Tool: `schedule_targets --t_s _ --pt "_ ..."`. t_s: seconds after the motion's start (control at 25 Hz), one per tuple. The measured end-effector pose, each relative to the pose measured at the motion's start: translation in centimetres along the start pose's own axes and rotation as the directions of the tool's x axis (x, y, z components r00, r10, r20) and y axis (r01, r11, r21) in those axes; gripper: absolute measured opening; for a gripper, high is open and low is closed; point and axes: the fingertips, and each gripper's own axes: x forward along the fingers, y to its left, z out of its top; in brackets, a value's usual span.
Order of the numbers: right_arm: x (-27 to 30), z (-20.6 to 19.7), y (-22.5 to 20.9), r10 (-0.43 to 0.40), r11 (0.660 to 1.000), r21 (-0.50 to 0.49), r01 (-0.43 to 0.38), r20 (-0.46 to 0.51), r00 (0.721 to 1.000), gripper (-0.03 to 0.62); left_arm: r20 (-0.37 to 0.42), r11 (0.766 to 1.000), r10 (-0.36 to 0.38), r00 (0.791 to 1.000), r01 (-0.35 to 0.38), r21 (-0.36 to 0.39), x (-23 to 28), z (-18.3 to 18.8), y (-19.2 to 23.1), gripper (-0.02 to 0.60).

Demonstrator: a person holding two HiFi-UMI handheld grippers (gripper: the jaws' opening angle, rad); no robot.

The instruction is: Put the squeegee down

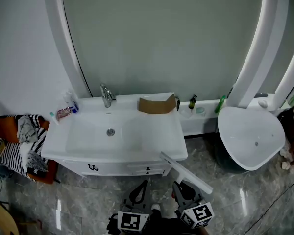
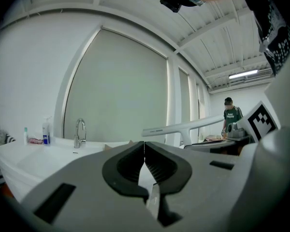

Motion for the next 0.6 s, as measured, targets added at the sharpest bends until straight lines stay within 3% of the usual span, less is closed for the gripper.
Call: schedule_targets --t_s 0.32,0.6 --pt "0.8 -0.8 -2.0 0.002 0.999 0.044 0.0 -0.03 1.0 0.051 -0.003 0.999 -0.031 1.0 0.031 0.021 2.6 0.1 -0.8 0.006" --pt "4.0 -0.7 -2.9 0.0 0.998 0.063 0.003 -0.049 0.999 0.051 -0.039 1.0 -0.024 0.999 0.024 0.001 5.3 -0.6 1.4 0.006"
